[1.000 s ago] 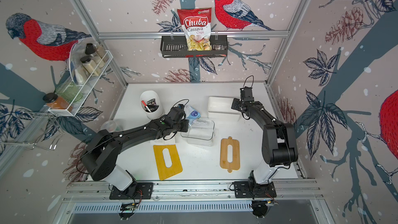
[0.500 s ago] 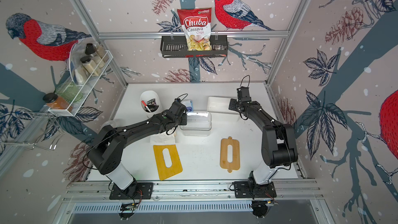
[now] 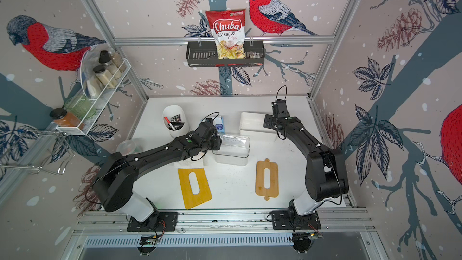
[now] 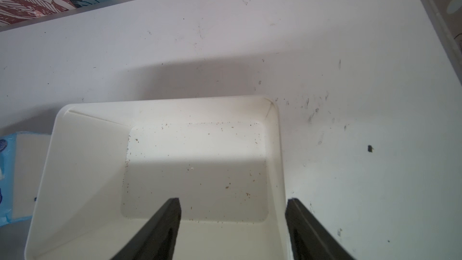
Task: Put the tissue paper into the tissue box
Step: Move the tissue box to the center of the board.
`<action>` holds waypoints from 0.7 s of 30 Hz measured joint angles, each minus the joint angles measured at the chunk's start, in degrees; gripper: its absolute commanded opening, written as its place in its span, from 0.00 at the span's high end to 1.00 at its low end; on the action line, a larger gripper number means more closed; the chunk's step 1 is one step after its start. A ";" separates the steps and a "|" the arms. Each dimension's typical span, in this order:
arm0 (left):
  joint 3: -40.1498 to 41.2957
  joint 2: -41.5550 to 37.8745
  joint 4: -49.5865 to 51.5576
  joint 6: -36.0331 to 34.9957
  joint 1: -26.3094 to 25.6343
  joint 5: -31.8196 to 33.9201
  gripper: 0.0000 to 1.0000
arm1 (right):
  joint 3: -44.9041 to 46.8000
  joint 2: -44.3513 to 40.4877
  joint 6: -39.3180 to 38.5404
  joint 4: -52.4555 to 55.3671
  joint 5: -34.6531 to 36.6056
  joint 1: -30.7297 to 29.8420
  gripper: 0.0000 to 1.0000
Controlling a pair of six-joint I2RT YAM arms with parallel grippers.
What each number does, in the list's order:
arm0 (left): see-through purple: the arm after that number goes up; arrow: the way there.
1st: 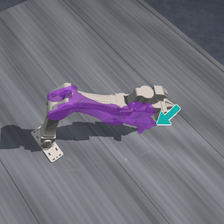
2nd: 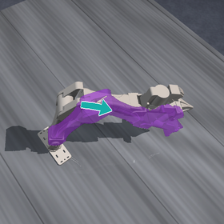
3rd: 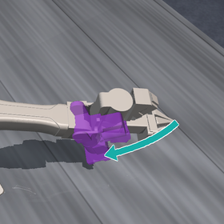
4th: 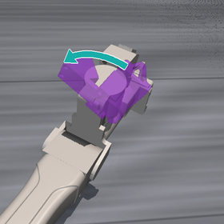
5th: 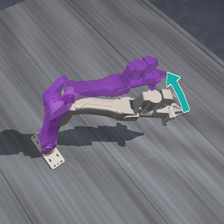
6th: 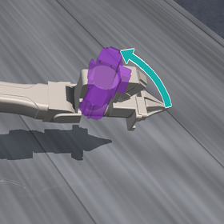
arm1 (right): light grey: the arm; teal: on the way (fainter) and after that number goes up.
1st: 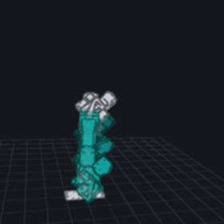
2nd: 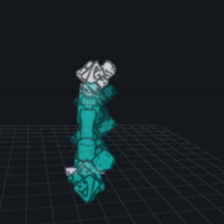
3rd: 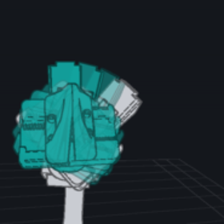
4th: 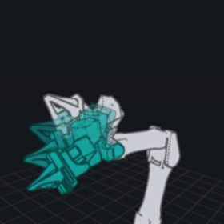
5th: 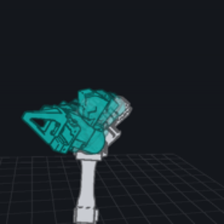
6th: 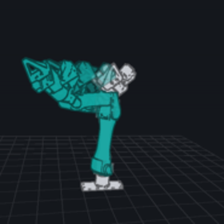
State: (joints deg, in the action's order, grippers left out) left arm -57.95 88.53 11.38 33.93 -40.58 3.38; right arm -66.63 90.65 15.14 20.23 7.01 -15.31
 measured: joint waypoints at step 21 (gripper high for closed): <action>11.47 -10.51 -6.88 -5.49 23.15 -12.31 0.31 | -5.18 0.31 -3.43 1.86 -8.90 -18.82 0.23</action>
State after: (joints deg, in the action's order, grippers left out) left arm -46.48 78.02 4.49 28.45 -17.43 -8.93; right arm -71.81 90.96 11.70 22.09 -1.89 -34.13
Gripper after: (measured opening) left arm 0.694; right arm 0.770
